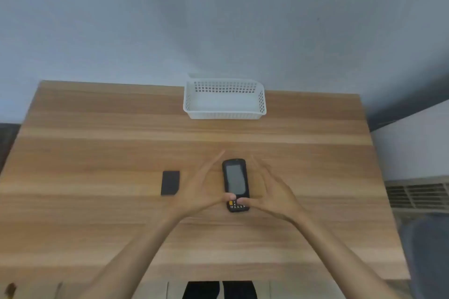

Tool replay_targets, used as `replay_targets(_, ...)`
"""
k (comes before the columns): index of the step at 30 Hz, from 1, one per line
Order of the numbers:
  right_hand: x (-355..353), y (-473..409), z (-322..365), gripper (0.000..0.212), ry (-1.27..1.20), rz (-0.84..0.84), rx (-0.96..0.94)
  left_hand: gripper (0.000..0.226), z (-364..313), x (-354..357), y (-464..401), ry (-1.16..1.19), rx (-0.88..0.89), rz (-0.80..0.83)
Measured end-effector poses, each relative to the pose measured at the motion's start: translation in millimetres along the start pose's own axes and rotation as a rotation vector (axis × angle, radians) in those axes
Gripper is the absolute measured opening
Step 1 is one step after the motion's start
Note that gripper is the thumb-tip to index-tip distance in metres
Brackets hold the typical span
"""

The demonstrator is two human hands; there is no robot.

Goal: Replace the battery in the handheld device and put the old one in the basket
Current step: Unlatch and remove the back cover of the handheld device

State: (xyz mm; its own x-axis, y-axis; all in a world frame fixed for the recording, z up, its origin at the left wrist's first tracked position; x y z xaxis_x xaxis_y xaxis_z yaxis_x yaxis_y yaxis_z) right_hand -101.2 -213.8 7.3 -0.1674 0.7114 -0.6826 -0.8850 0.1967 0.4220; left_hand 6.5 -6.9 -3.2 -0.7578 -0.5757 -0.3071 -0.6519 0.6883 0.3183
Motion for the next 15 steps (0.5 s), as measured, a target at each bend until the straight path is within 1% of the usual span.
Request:
replay_targets(2,10,-6,-4,0.11,-0.014,-0.007,0.002,0.107,8,8,-3,-0.041,0.006,0.006)
replay_targets(4,24,-10,-12,0.104,-0.028,0.01,0.063,0.106,20,19,-3,-0.081,-0.017,0.031)
replay_targets(6,39,-16,-20,0.094,-0.027,-0.019,0.117,0.104,31,29,-5,-0.095,-0.023,0.024)
replay_targets(9,60,-24,-32,0.067,-0.056,-0.037,0.214,0.099,45,43,-5,-0.124,-0.021,0.042)
replay_targets(12,73,-33,-35,0.036,-0.157,-0.089,0.3,0.096,54,53,-6,-0.154,0.003,0.021)
replay_targets(13,75,-34,-35,0.029,-0.19,-0.107,0.326,0.096,56,54,-7,-0.15,0.001,0.002)
replay_targets(15,79,-37,-34,0.024,-0.24,-0.127,0.362,0.095,60,54,-9,-0.144,-0.002,-0.027)
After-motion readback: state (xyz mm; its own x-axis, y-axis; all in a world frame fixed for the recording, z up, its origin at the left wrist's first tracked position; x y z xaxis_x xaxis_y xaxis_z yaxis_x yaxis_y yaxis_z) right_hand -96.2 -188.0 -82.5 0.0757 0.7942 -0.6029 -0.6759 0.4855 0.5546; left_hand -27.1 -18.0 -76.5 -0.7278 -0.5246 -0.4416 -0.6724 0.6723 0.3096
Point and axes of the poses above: each hand's wrist, its own y-axis away from the middle knuckle, its own x-axis out of the palm, z = x × y, the point moved 1 cm from there along -y, towards the middle knuckle, and after that the axes turned 2 degrees about y, right-handed, at the moved point
